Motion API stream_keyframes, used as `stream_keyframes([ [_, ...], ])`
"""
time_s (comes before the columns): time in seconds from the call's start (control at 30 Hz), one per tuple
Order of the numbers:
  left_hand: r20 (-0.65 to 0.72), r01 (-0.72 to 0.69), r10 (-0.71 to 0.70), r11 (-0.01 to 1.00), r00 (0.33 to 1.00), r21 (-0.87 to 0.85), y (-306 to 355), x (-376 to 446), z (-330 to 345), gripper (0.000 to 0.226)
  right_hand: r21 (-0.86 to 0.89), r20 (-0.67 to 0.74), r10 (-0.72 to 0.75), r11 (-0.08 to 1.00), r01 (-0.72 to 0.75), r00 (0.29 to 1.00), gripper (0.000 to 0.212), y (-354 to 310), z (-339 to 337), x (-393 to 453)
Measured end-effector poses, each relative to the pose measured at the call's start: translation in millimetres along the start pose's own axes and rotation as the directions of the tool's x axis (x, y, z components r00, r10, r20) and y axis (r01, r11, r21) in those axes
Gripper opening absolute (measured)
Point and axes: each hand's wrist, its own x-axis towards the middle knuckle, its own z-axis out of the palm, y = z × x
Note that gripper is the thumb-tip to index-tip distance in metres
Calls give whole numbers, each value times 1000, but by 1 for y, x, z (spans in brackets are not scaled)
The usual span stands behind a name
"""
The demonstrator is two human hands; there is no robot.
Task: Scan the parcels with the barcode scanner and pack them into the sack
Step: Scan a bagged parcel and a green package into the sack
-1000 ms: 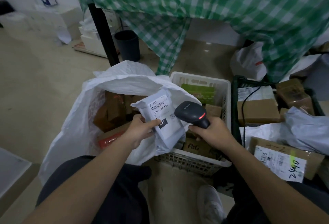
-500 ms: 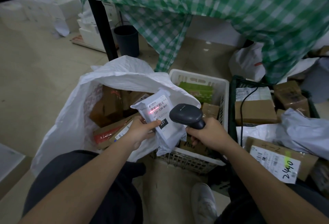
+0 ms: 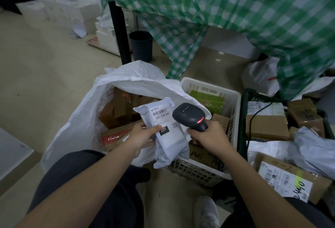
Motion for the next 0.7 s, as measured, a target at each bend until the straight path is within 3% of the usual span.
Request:
stream_keyframes([
  [0.13,-121,29,-27,999,992,17,8,-2,-26,22,63,-96,4,998,2,995,19,-9,10,12],
  [0.27,-196,119,-117,993,974,0,21,10,-53,34,66,-142,13,998,-3,990,18,-13,17,22],
  [0.33,-259,70,-59,997,964,34,34,19,-61,34,69,-137,22,998,-13,990,17,-13,19,24],
  [0.4,-295,-34,81,987,952,159,45,33,-68,59,73,-138,22,997,-12,990,16,-13,20,27],
  [0.47,-213,-71,140,951,967,301,42,56,-73,101,78,-149,22,997,-11,989,17,-14,19,29],
  [0.5,-156,-95,160,927,975,364,41,59,-71,106,77,-149,21,997,-10,989,17,-14,18,30],
  [0.6,-21,-223,268,840,963,495,55,13,-42,84,49,-145,33,998,-26,989,17,-9,17,34],
  [0.7,28,-329,360,816,933,475,47,0,-31,60,15,-146,29,1000,-27,989,14,-2,14,31],
])
